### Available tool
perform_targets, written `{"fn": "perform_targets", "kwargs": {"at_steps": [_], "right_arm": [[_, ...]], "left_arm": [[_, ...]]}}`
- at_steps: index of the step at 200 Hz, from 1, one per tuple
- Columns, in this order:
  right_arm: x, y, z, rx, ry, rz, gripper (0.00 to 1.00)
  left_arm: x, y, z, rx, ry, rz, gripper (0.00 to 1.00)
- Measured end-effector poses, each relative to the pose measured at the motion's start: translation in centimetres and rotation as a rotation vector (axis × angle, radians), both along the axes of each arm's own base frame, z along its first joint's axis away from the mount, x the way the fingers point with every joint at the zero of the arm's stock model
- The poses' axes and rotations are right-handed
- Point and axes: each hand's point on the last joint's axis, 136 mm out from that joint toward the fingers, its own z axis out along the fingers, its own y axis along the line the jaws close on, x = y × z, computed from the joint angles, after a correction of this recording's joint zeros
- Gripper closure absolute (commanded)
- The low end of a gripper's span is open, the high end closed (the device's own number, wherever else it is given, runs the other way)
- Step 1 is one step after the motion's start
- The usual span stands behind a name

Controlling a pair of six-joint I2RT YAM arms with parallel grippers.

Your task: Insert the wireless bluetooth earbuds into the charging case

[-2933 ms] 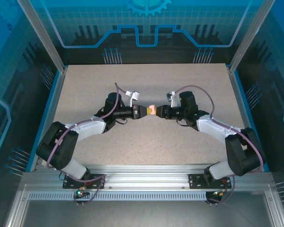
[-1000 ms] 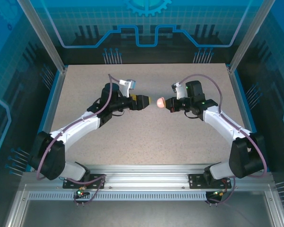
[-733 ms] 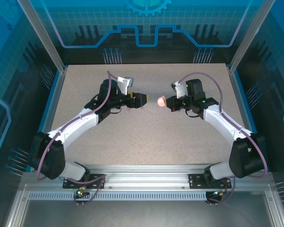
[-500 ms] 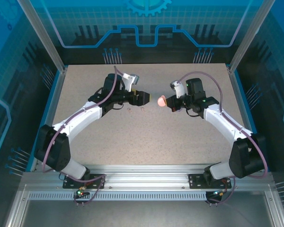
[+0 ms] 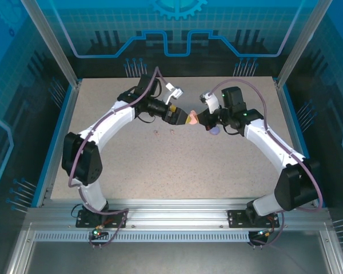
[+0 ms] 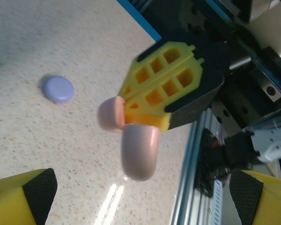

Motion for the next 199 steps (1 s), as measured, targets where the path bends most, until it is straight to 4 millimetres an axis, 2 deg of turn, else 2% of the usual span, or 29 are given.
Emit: {"fn": "perform_targets", "kwargs": {"at_steps": [32, 67, 152, 199], "right_arm": [[-0.5, 0.6, -0.2, -0.023, 0.008, 0.031, 1.00], [-0.6, 0.9, 0.2, -0.036, 0.000, 0.041, 1.00], [-1.1, 2.0, -0.5, -0.054, 0.014, 0.072, 1.00], [-1.1, 2.1, -0.7, -0.057, 0.019, 0.074, 1.00]], "left_arm": [[-1.4, 0.0, -1.6, 0.013, 0.087, -0.060, 0.15], [-1.9, 0.0, -2.4, 0.014, 0.122, -0.084, 0.23], [-1.7, -0.2, -2.4, 0.003, 0.124, -0.085, 0.38], [-1.7, -0.2, -2.4, 0.003, 0.124, -0.085, 0.42]]}}
